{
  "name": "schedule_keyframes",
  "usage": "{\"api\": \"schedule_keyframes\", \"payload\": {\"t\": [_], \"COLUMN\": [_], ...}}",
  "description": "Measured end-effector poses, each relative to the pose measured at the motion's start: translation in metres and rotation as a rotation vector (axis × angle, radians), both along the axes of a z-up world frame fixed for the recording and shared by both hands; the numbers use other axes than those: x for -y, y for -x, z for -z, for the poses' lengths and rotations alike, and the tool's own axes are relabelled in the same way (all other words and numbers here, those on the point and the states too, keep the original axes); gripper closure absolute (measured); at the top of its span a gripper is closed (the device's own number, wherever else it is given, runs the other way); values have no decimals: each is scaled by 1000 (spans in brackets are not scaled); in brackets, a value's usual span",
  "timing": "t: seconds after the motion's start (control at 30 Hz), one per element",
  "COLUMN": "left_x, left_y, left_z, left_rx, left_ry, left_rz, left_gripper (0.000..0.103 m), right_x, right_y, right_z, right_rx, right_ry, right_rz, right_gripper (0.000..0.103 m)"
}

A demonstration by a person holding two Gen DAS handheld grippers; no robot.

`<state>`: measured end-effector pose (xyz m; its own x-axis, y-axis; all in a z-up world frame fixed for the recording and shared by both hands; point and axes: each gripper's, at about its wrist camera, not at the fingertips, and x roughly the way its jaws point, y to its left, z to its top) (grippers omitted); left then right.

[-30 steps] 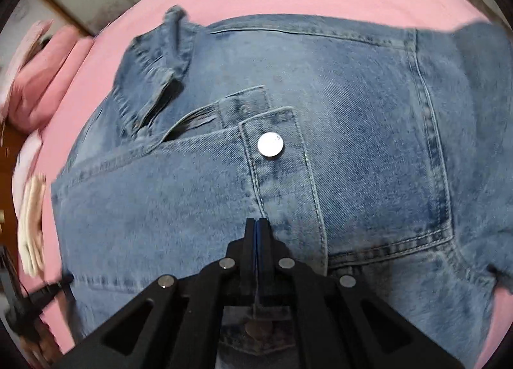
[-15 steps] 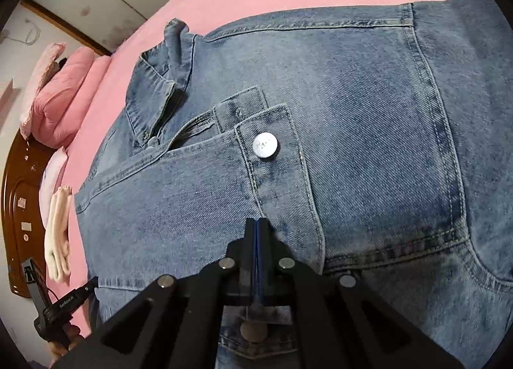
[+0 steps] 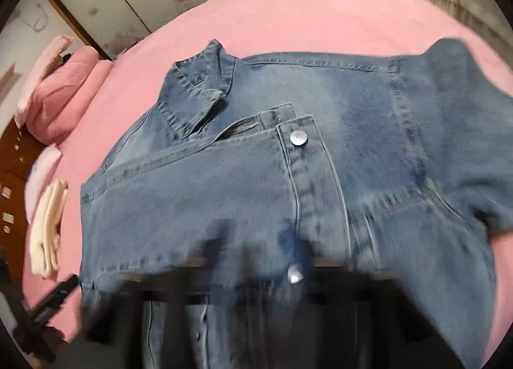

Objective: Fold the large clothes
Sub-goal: 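Move the right tool to the cuff of the other sleeve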

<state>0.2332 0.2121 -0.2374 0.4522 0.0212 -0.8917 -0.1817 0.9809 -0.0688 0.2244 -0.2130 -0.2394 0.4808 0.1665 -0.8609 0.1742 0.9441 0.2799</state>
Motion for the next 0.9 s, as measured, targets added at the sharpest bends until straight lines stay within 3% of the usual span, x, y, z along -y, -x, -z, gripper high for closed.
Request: {"api": "schedule_keyframes", "payload": {"t": [0.03, 0.33, 0.57, 0.73, 0.9], "left_x": [3, 10, 28, 56, 104], "left_y": [2, 30, 77, 119, 141], "left_z": [-4, -14, 0, 7, 6], "left_rx": [-12, -134, -211, -298, -354], "left_ry": [2, 37, 36, -7, -67], "left_rz": [20, 71, 121, 205, 274], "left_gripper": [1, 1, 1, 1, 1], "right_x": [-2, -23, -30, -16, 37], "right_y": [7, 74, 134, 190, 232], "right_z": [-4, -21, -8, -1, -3], "right_rx": [2, -8, -86, -149, -151], "right_ry": [10, -20, -22, -1, -19], "right_rz": [11, 88, 142, 137, 212], "right_gripper": [0, 0, 0, 0, 0]}}
